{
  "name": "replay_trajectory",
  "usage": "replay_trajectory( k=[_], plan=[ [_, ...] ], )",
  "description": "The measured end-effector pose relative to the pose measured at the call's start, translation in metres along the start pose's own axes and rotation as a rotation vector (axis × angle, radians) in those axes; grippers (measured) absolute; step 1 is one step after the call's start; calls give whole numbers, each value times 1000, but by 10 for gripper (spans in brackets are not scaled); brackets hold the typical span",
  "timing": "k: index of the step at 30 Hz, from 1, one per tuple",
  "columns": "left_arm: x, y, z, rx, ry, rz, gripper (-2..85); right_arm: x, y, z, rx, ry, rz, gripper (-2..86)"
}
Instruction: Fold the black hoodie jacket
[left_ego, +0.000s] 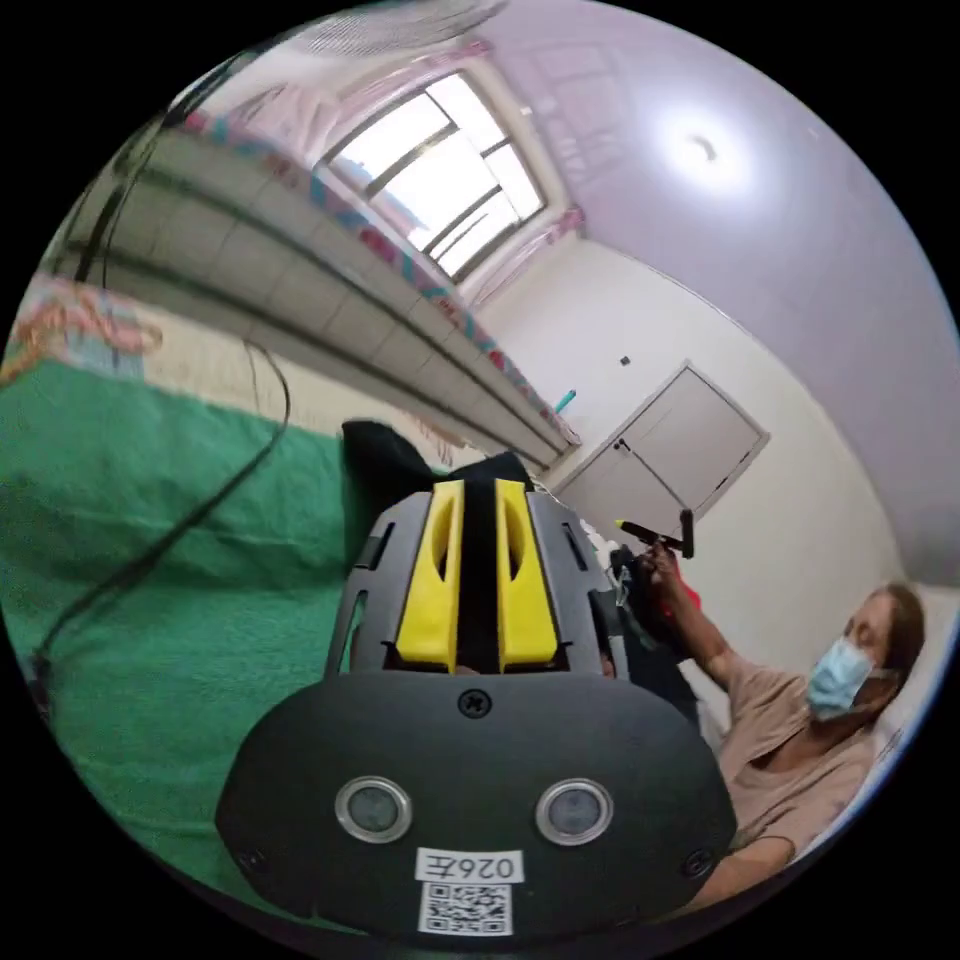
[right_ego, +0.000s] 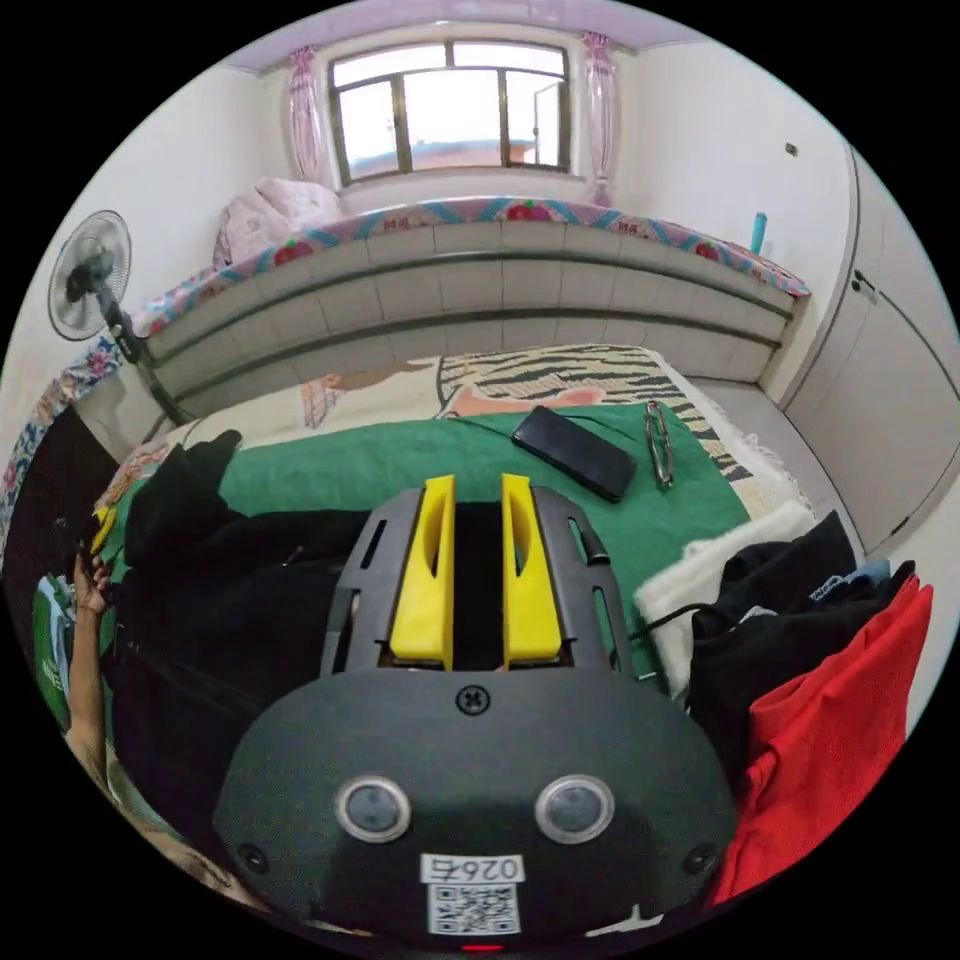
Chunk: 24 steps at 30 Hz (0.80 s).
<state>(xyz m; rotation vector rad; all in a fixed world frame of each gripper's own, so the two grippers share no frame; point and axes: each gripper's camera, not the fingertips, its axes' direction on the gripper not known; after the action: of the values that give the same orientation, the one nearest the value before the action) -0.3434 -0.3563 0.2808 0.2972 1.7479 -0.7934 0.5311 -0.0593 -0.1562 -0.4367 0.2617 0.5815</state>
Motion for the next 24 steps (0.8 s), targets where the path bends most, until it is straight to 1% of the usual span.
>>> replay_trajectory(
  k=[1, 2, 3, 4, 5, 6, 7, 8, 9, 10, 11, 12, 13, 14, 15, 16, 17, 18, 19, 20, 21, 23, 24],
  plan=[
    [14, -1, -12, 34, -24, 53, 14, -4, 19, -26, 91, -24, -23, 28],
    [44, -4, -35, 95, -63, 160, 0, -6, 30, -42, 152, -35, -31, 22],
    [78, -8, -55, 142, -72, 275, -5, -11, 54, -75, 293, -69, -48, 13],
    [95, -9, -64, 167, -64, 333, -6, -16, 79, -108, 447, -114, -62, 8],
    [129, -10, -81, 229, -30, 436, -8, -19, 91, -122, 527, -151, -81, 8],
    [157, -7, -98, 314, 25, 500, -8, -26, 116, -146, 679, -227, -136, 10],
    [168, -5, -105, 374, 68, 516, -9, -33, 138, -161, 809, -299, -188, 6],
    [186, 2, -119, 527, 199, 571, -9, -36, 145, -166, 846, -343, -206, 4],
    [196, 4, -128, 632, 392, 609, -8, -42, 152, -171, 852, -438, -242, -2],
    [199, 3, -129, 657, 493, 622, -8, -48, 153, -173, 814, -507, -237, -6],
    [205, 0, -129, 664, 637, 634, -6, -51, 153, -173, 792, -530, -229, -7],
    [210, -6, -123, 611, 653, 603, -5, -57, 151, -171, 736, -546, -220, -7],
    [213, -9, -119, 565, 613, 581, -2, -64, 148, -165, 672, -532, -250, -7],
    [219, -12, -107, 441, 455, 548, 3, -69, 147, -160, 641, -517, -278, -6],
    [219, -13, -88, 278, 219, 513, 28, -78, 145, -146, 555, -458, -338, -4],
    [217, -10, -76, 198, 103, 501, 41, -88, 145, -125, 437, -364, -404, 3],
    [203, -3, -49, 27, -103, 465, 117, -93, 146, -113, 375, -311, -437, 7],
    [178, 8, -23, -147, -241, 393, 162, -101, 150, -87, 251, -200, -479, 37],
    [163, 14, -13, -225, -289, 344, 170, -105, 157, -61, 150, -118, -501, 56],
    [130, 27, 2, -324, -334, 247, 178, -106, 161, -49, 107, -96, -511, 61],
    [96, 39, 10, -388, -371, 122, 179, -108, 168, -28, 44, -68, -532, 66],
    [54, 53, 13, -435, -418, -39, 164, -110, 178, -3, -24, -18, -557, 68],
    [35, 55, 11, -432, -400, -126, 148, -113, 182, 11, -62, 10, -586, 72]
  ],
)
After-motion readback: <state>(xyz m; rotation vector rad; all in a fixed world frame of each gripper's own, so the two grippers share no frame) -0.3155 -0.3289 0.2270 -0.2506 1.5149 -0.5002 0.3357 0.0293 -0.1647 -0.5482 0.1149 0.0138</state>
